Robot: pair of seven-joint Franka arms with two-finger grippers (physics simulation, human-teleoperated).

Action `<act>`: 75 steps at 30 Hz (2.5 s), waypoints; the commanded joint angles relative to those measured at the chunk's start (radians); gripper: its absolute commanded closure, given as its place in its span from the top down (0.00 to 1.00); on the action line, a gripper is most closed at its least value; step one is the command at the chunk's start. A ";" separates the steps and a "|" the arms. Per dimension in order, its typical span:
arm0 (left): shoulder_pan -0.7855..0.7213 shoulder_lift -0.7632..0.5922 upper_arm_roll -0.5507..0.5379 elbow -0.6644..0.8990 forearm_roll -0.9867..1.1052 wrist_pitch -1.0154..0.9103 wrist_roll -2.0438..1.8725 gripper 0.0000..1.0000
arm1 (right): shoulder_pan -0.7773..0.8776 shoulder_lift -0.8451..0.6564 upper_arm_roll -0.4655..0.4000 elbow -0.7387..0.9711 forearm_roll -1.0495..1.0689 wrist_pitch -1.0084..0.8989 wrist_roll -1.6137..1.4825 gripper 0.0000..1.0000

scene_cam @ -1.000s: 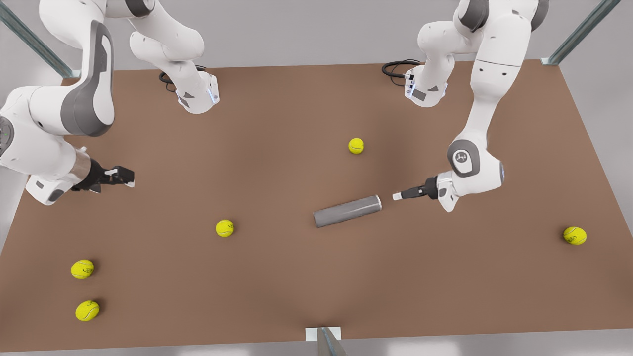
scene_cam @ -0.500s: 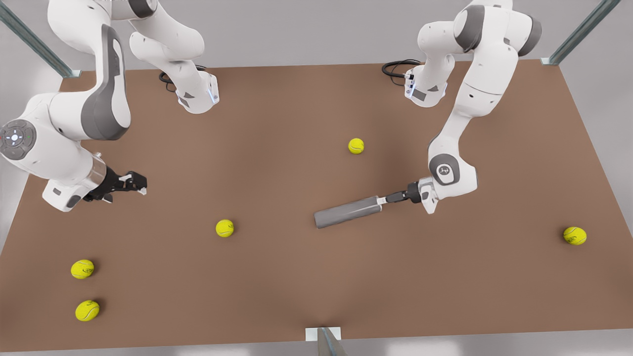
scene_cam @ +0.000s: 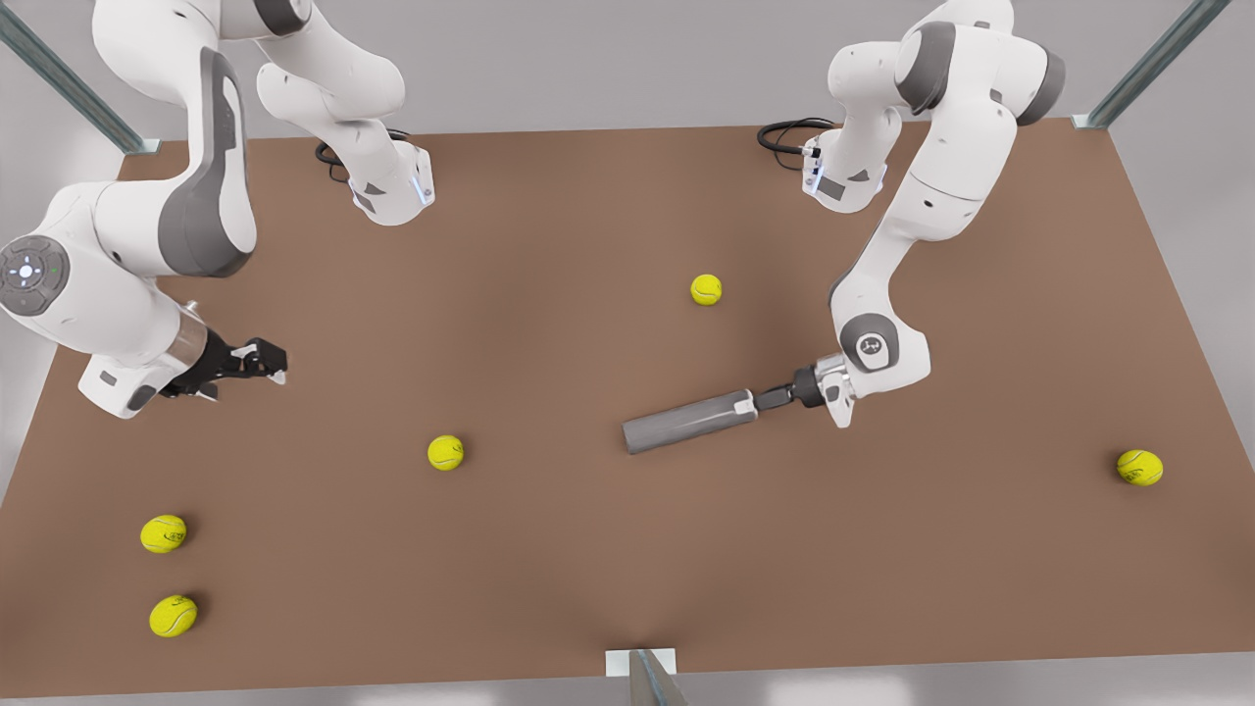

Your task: Put the tennis tube upright

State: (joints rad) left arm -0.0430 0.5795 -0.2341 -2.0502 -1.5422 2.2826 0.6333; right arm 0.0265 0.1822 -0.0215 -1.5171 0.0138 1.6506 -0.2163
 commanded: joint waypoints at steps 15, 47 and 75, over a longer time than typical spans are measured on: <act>0.012 0.023 -0.017 0.045 -0.102 -0.015 -0.001 0.99 | 0.003 0.002 0.000 0.002 0.000 0.003 0.000 1.00; 0.055 0.020 -0.028 0.077 -0.254 -0.158 -0.018 0.21 | 0.032 0.000 0.034 -0.025 -0.071 0.034 0.012 1.00; 0.111 0.036 -0.025 0.189 -0.118 -0.241 -0.250 0.21 | 0.050 0.011 0.037 -0.026 -0.075 0.040 0.040 1.00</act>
State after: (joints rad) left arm 0.0673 0.6151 -0.2592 -1.8594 -1.6730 2.0425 0.3824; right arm 0.0771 0.1933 0.0153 -1.5432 -0.0614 1.6904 -0.1764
